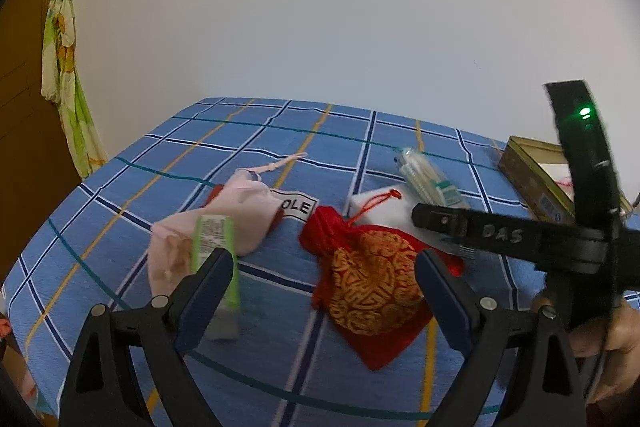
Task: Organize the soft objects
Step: 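Grasp the cotton-swab pack with the right tool while the left tool grasps the red pouch, then carry the swab pack and red pouch over the gold tin with both tools, then open both tools to drop the swab pack and pouch into the tin, then move both tools back to the remaining items on the table, then grasp the white sponge with the right tool while the left tool grasps the green soap bar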
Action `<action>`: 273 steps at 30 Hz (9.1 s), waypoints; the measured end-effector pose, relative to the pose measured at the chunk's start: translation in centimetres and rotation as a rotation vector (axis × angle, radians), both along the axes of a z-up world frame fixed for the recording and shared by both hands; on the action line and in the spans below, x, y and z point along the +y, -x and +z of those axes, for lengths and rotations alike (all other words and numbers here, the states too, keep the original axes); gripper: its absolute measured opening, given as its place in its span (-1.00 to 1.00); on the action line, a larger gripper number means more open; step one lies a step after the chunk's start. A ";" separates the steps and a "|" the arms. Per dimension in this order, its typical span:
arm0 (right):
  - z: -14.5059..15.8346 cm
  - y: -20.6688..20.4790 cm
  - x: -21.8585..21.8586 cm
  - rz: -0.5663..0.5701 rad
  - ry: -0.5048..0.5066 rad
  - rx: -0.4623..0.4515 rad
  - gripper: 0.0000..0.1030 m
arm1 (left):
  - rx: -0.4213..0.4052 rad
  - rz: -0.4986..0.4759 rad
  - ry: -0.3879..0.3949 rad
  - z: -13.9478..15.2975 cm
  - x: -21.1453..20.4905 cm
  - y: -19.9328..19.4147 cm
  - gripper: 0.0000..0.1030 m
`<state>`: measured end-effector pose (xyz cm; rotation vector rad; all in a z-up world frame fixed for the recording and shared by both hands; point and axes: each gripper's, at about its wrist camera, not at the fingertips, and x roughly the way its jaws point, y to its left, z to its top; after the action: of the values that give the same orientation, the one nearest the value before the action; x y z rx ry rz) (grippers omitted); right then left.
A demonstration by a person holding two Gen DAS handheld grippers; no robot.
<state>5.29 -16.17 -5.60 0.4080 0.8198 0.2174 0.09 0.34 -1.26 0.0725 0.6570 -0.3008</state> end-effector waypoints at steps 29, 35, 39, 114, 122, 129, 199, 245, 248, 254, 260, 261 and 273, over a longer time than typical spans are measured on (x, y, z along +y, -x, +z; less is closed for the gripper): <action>4.7 9.7 -5.4 -0.170 0.223 -0.287 -0.32 | 0.197 0.026 0.247 -2.1 -1.0 -0.9 -0.53; 5.7 11.1 -6.1 -0.194 0.223 -0.349 -0.32 | 0.065 0.030 0.230 0.6 0.1 1.5 -0.53; 6.1 12.0 -6.6 -0.217 0.236 -0.372 -0.32 | -0.011 0.047 0.216 2.3 0.1 2.5 -0.52; 5.5 16.0 -27.3 -0.742 0.569 -0.240 -0.32 | -0.164 -0.366 0.039 0.7 -33.4 0.6 -0.52; 4.8 15.5 -26.7 -0.717 0.574 -0.208 -0.32 | -0.137 -0.355 0.010 0.5 -34.0 -0.1 -0.52; 4.6 15.3 -26.7 -0.688 0.567 -0.206 -0.32 | -0.129 -0.341 -0.010 -0.3 -34.6 -0.8 -0.52; 6.9 24.1 -22.6 -0.982 0.488 -0.574 0.98 | -0.345 -0.109 0.006 2.1 -20.5 5.7 0.81; 6.0 13.6 -1.8 -0.435 0.378 -0.471 0.98 | -0.142 0.267 -0.064 0.8 3.2 -1.0 0.81; 5.8 12.6 -0.6 -0.405 0.364 -0.458 0.98 | -0.076 0.231 -0.013 0.3 4.1 -2.0 0.81; 5.6 10.9 1.1 -0.354 0.337 -0.429 0.98 | 0.048 0.200 0.067 -0.8 5.4 -3.4 0.79; 5.1 8.8 2.6 -0.307 0.353 -0.373 0.98 | 0.208 0.186 0.161 -2.6 7.4 -5.0 0.12; 5.0 8.4 2.8 -0.304 0.352 -0.360 0.98 | 0.243 0.193 0.185 -3.1 7.9 -5.3 0.04; 2.3 2.2 5.4 -0.192 0.353 -0.096 0.82 | 0.145 0.212 0.264 -1.7 10.0 -2.7 -0.45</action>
<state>3.12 -10.74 -3.28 0.1409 0.7027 -0.0863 2.76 10.39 -2.97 -0.2723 0.7572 -0.1869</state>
